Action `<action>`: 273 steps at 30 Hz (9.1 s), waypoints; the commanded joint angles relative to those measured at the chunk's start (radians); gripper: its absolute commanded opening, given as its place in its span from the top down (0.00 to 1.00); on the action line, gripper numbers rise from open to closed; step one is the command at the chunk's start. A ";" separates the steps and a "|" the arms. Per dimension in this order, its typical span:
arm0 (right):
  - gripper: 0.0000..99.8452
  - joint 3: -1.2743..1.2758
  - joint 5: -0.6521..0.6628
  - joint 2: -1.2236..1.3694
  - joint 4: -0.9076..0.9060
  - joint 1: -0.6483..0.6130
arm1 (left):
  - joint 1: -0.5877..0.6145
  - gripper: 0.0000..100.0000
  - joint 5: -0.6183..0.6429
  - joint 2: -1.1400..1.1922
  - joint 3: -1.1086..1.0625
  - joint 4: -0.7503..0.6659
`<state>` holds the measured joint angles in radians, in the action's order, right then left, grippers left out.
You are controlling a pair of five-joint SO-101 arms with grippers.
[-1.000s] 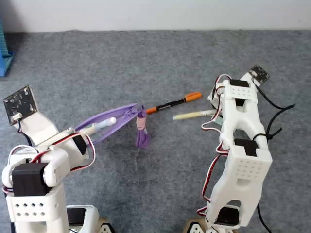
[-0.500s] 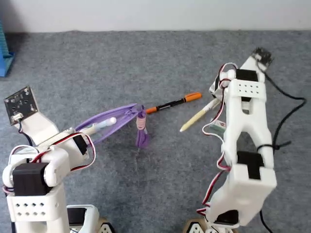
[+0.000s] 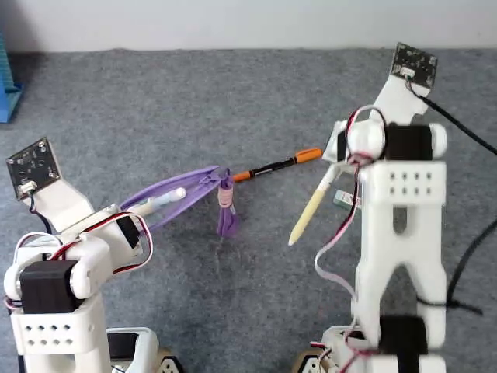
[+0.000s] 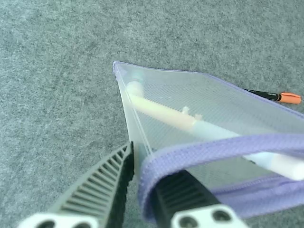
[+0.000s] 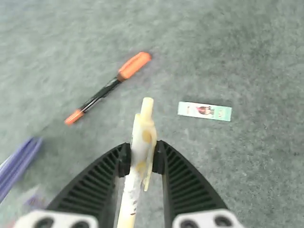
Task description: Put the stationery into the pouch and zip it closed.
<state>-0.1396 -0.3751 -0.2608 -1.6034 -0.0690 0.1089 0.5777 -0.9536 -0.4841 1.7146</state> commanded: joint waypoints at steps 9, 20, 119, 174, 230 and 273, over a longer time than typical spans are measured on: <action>0.99 -0.023 0.060 -0.504 0.163 -0.378 | 0.006 0.99 0.009 -0.005 0.001 -0.020; 0.99 0.034 0.144 -0.516 0.665 -0.526 | 0.006 0.99 0.009 -0.005 0.001 -0.021; 0.99 0.865 0.170 -0.835 0.753 -0.677 | 0.008 0.99 0.009 0.003 0.001 -0.026; 0.99 0.267 0.023 -0.519 0.344 -0.582 | 0.005 0.98 0.011 0.005 0.005 -0.026; 0.99 -0.002 -0.040 -0.295 0.090 -0.458 | -0.002 0.99 0.012 0.002 0.061 0.003; 0.81 0.402 0.519 -0.099 0.153 0.076 | 0.006 0.93 0.060 0.453 0.242 0.040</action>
<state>0.2716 0.0483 -0.4219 -1.4760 -0.0199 0.1151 0.6283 -0.5332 -0.2386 1.7392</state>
